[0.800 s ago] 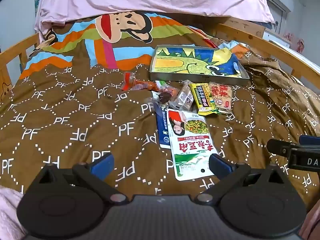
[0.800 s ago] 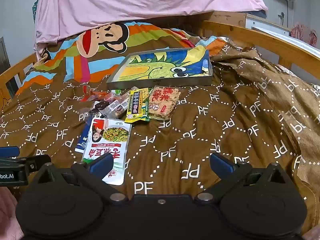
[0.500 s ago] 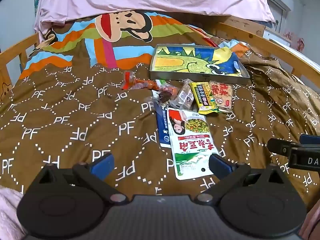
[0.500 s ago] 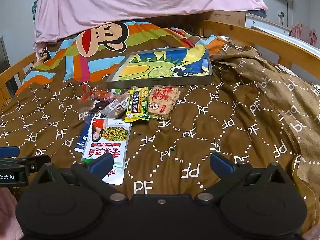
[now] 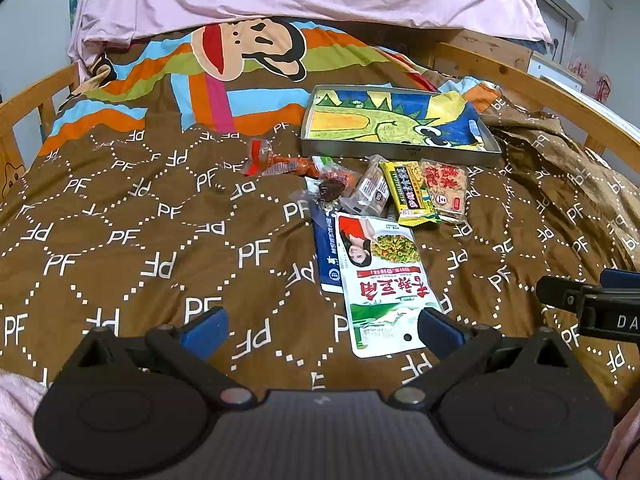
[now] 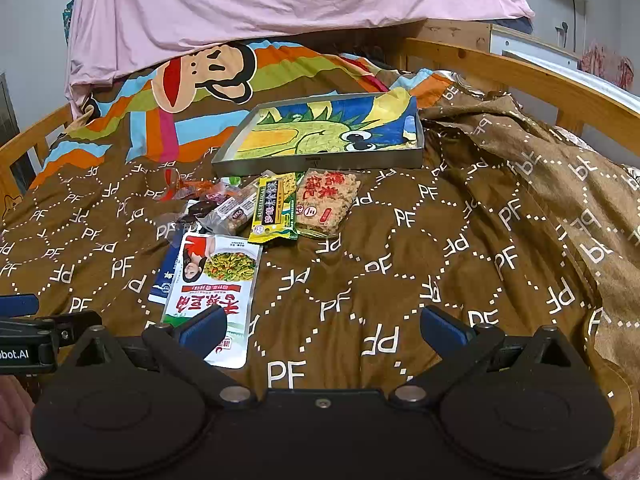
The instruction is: Organize snacks
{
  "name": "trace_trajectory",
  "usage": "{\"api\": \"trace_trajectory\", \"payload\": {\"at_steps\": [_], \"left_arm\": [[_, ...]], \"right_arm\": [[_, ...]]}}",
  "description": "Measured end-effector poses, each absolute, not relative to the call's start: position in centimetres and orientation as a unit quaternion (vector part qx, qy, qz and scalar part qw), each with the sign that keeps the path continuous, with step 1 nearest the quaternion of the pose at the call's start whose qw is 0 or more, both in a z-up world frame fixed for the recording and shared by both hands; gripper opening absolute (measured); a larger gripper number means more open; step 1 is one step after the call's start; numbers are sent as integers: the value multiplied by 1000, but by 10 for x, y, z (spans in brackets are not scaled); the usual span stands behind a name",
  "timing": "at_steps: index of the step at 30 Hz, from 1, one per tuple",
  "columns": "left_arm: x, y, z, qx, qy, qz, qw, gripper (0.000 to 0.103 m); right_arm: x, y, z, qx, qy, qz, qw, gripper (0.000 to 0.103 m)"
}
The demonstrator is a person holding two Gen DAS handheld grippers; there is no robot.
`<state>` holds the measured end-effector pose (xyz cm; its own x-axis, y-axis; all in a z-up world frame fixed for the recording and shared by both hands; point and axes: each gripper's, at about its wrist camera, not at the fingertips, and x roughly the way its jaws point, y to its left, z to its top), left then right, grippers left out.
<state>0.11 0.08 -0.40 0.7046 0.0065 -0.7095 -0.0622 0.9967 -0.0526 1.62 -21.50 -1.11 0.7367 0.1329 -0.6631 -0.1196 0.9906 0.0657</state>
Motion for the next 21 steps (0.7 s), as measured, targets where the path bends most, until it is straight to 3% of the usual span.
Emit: {"api": "trace_trajectory", "payload": {"at_steps": [21], "left_arm": [[1, 1, -5, -36, 386, 19, 921, 103]], "right_arm": [[17, -216, -12, 10, 359, 68, 931, 102]]}}
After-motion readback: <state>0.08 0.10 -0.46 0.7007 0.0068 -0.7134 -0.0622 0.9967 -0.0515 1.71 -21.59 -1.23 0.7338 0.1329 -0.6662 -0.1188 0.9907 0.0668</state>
